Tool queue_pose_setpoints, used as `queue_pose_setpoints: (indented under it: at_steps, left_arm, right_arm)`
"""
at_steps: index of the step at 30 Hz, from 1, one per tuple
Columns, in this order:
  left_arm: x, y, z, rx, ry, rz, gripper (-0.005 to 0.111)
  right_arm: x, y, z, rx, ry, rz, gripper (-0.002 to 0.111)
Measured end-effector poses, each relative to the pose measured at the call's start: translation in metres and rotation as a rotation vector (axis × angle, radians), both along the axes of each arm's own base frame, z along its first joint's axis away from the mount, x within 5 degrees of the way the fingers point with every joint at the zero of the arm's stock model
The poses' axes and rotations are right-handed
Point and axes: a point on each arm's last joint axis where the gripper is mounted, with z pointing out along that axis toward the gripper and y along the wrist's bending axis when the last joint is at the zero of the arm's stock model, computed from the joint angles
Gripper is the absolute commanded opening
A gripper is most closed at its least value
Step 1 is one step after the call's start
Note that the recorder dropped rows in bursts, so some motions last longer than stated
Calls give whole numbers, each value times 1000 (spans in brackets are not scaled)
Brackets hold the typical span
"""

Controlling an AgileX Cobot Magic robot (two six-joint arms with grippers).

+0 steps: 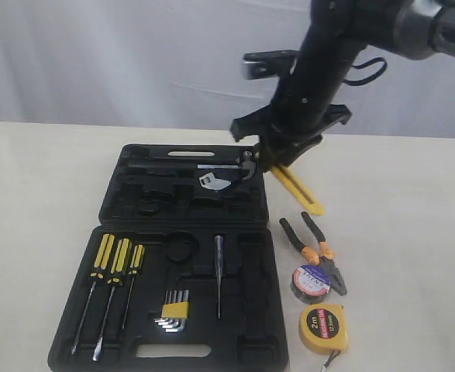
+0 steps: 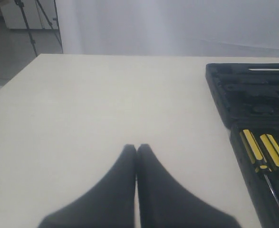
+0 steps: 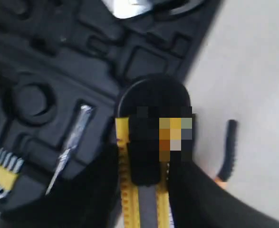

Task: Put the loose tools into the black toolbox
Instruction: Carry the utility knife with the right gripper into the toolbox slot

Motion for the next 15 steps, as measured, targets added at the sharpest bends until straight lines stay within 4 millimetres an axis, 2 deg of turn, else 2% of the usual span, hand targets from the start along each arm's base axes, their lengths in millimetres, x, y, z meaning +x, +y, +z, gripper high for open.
queue_pose_setpoints:
  at_steps: [1, 2, 3, 4, 6, 7, 8, 10, 12, 15]
  left_arm:
    - [0, 0, 0, 0, 0, 0, 0]
    - [0, 0, 0, 0, 0, 0, 0]
    - [0, 0, 0, 0, 0, 0, 0]
    - [0, 0, 0, 0, 0, 0, 0]
    - [0, 0, 0, 0, 0, 0, 0]
    - [0, 0, 0, 0, 0, 0, 0]
    - [0, 0, 0, 0, 0, 0, 0]
    - [0, 0, 0, 0, 0, 0, 0]
    - [0, 0, 0, 0, 0, 0, 0]
    - [0, 0, 0, 0, 0, 0, 0]
  right_arm:
    - [-10, 29, 2, -4, 15, 48, 0]
    - [-18, 44, 4, -8, 21, 69, 0]
    - [-33, 68, 1, -5, 41, 96, 0]
    - [-39, 76, -1, -3, 42, 96, 0]
    - [-60, 99, -25, 28, 14, 29, 0]
    - [-65, 101, -34, 36, 10, -1, 0]
    - [-75, 104, -54, 59, 1, -75, 0]
    - [-85, 102, -81, 100, -20, -199, 0]
    - [-92, 99, -99, 130, -35, -283, 0]
    - [-93, 96, -104, 129, -68, -329, 0]
